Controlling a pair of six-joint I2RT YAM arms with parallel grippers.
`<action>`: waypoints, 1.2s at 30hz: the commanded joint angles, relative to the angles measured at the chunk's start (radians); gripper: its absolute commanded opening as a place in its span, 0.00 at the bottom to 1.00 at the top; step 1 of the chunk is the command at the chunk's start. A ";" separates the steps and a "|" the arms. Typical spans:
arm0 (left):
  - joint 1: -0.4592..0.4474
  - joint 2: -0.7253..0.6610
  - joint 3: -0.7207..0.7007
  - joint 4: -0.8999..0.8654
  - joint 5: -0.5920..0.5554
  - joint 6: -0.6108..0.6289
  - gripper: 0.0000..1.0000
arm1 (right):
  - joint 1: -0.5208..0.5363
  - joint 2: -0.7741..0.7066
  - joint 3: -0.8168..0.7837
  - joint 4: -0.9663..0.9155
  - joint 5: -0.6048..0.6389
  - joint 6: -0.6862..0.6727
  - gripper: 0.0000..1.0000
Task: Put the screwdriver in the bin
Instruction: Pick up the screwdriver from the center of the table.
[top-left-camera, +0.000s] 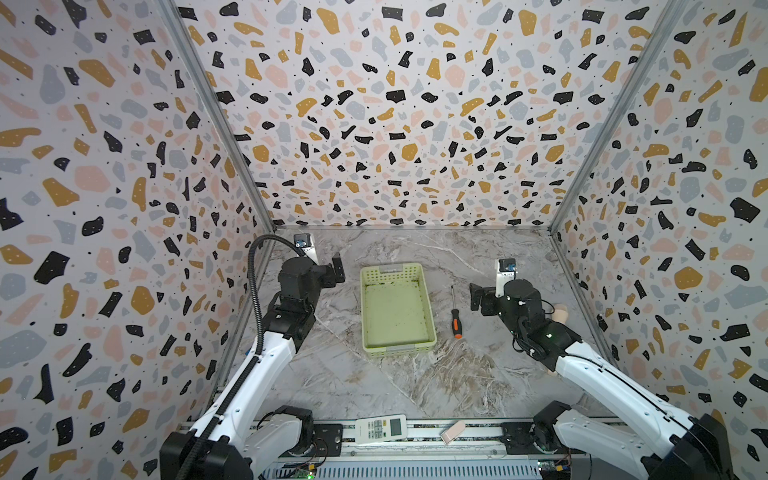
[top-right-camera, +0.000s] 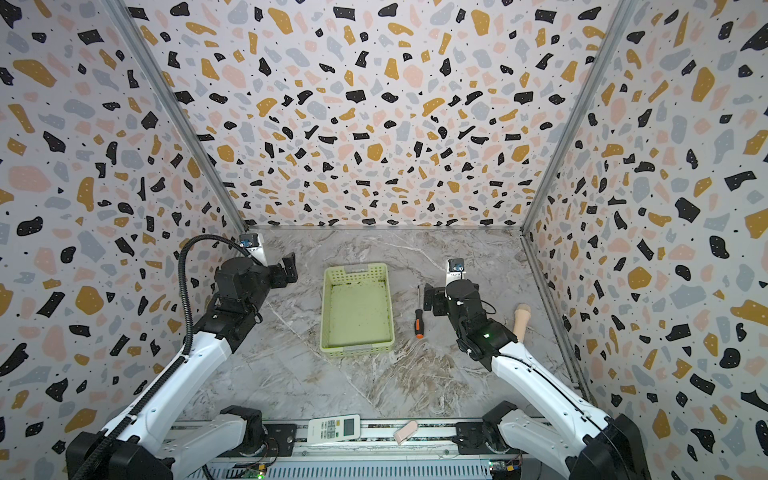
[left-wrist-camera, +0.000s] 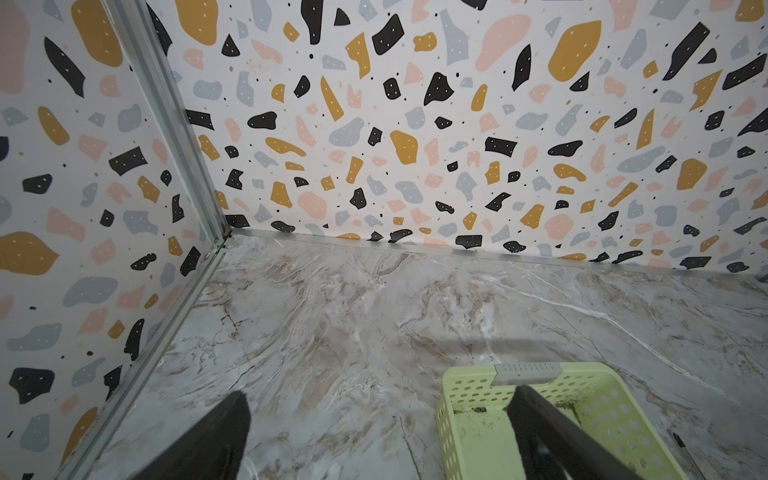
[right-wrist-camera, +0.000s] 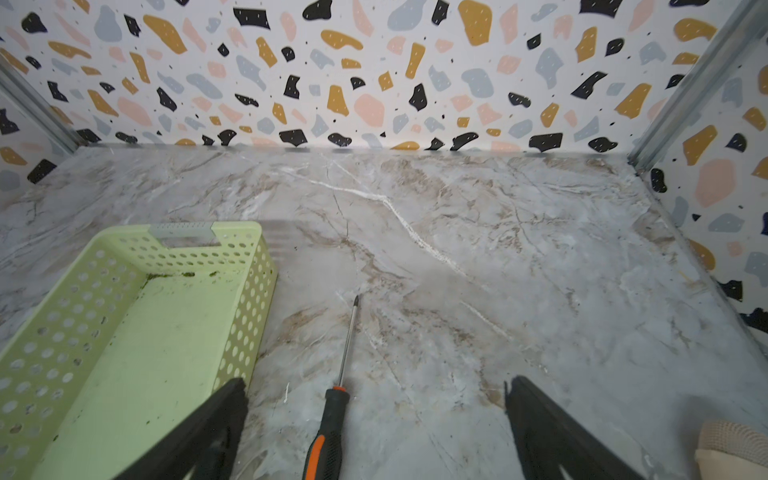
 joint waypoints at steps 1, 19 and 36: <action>-0.007 0.019 -0.042 0.056 -0.007 0.028 1.00 | 0.067 0.053 0.052 -0.065 0.112 0.060 0.99; -0.006 0.081 -0.025 0.041 -0.016 0.004 1.00 | 0.157 0.408 0.198 -0.270 0.031 0.248 0.99; -0.006 0.095 -0.011 0.021 -0.032 0.000 0.99 | 0.080 0.497 0.189 -0.314 -0.156 0.221 0.93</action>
